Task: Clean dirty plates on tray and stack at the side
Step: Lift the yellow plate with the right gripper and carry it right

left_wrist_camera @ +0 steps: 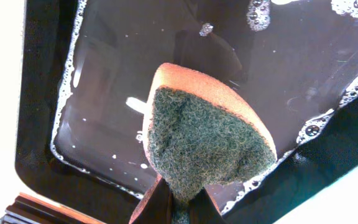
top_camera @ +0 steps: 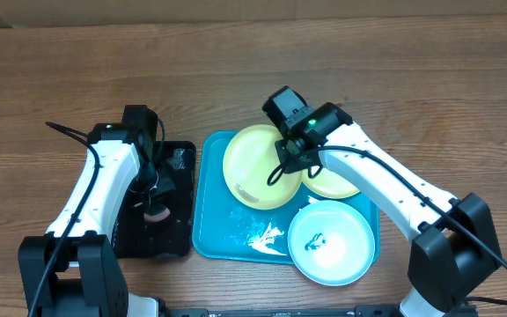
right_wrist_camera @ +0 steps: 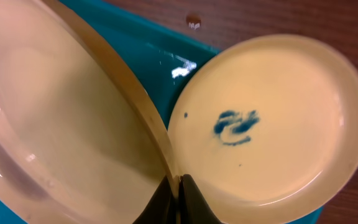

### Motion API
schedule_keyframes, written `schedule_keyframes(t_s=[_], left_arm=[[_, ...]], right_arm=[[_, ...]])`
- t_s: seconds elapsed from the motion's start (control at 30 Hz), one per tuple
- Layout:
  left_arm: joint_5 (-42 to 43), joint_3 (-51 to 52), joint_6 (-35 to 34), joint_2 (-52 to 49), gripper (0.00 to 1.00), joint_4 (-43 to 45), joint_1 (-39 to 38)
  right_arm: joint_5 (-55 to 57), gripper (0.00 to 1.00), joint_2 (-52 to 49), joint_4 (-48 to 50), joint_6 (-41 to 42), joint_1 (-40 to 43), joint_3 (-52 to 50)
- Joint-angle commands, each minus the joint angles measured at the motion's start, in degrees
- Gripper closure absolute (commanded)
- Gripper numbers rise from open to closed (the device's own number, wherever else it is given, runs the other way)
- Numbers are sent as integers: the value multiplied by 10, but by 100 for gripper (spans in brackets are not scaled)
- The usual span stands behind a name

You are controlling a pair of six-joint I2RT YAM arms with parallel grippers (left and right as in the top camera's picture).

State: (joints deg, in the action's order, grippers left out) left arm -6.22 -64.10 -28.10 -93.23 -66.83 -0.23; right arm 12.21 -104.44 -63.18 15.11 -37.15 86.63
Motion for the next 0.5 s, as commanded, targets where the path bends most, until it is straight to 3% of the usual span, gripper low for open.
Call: schedule_keyframes(t_s=[0.0,0.37,0.47], left_arm=[[5,2,11,10,96,2,3],[5,2,16,10,96,4,3],[5,2,16,10,96,9,3]], right_arm=[[67,96,7,-9,-7,-20,51],[215,96,7,-64,-7,-35,95],[231,96,7,-65,-49,-40,95]])
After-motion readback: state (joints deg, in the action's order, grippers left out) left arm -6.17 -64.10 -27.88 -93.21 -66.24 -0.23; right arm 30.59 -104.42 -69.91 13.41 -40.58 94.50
